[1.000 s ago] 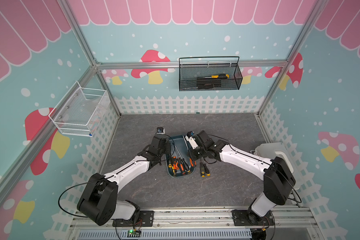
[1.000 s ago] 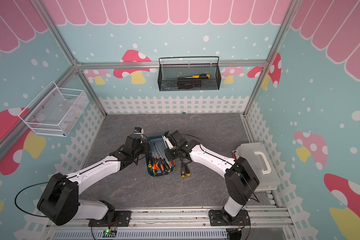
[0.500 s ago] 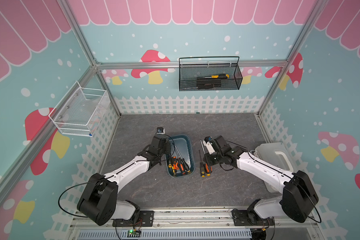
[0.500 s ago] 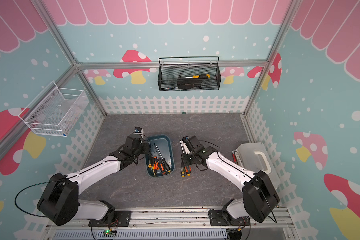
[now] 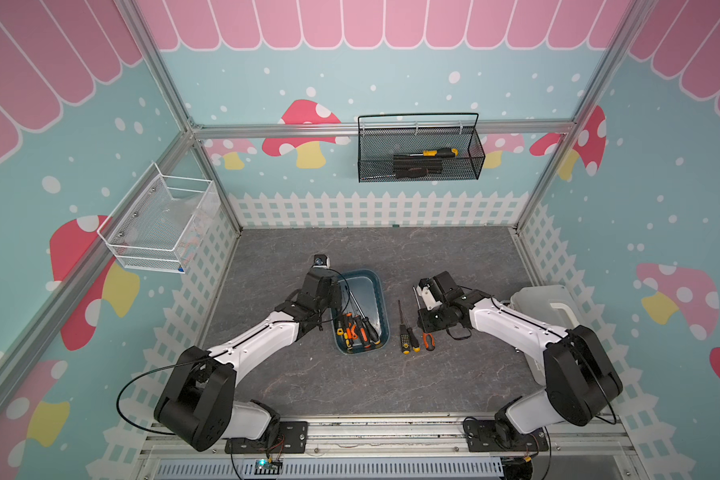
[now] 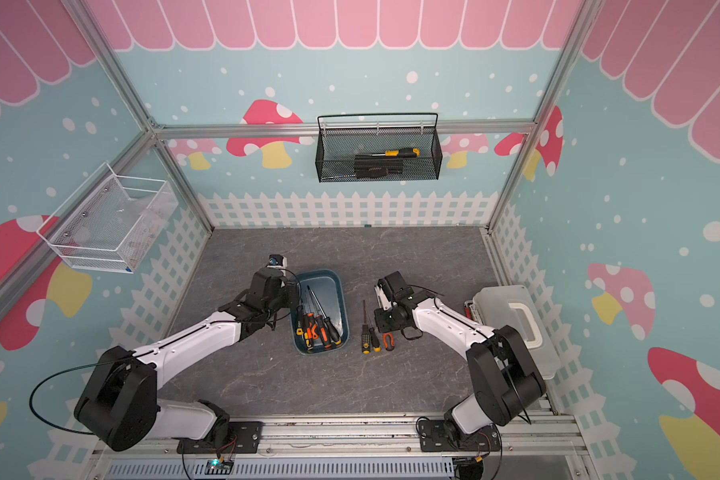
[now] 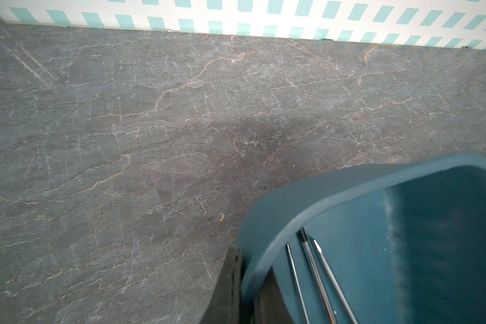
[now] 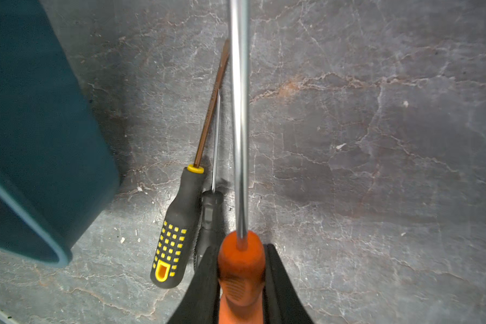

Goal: Take out the screwdriver from the storage box
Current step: Pick up the screwdriver from the storage box, then place the screwdriver at the center of the board.

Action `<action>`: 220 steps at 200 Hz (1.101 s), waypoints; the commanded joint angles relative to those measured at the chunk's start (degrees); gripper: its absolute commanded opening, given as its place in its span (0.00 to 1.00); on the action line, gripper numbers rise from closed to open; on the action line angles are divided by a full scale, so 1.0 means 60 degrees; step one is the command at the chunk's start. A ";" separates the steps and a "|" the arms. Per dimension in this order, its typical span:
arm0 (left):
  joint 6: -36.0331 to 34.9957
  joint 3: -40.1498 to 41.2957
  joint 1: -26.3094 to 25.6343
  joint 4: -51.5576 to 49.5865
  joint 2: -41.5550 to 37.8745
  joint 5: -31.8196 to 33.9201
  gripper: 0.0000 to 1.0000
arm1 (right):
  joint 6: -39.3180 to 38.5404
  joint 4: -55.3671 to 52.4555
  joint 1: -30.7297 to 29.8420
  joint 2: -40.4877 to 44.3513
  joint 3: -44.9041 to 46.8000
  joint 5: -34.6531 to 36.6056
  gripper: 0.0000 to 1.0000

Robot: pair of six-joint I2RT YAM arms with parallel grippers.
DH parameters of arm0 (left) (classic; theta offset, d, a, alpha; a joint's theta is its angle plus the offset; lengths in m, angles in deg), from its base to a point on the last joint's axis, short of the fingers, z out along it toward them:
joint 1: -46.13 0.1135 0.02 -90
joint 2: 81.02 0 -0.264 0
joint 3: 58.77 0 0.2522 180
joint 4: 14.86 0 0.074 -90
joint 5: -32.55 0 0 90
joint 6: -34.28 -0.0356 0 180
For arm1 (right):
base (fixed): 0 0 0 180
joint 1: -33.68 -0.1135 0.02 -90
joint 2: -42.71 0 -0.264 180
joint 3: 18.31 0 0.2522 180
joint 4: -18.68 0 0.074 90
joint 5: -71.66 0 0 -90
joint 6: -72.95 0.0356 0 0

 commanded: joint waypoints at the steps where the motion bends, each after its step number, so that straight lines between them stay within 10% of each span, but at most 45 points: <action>1: -0.0138 -0.0102 0.0049 0.0281 -0.0283 0.0019 0.00 | -0.0102 0.0369 0.0089 -0.0255 0.0190 -0.0118 0.00; 220: -0.0034 -0.0007 0.0034 0.0436 -0.0174 -0.0054 0.00 | 0.1280 0.2269 0.0916 -0.1330 0.0877 -0.2003 0.00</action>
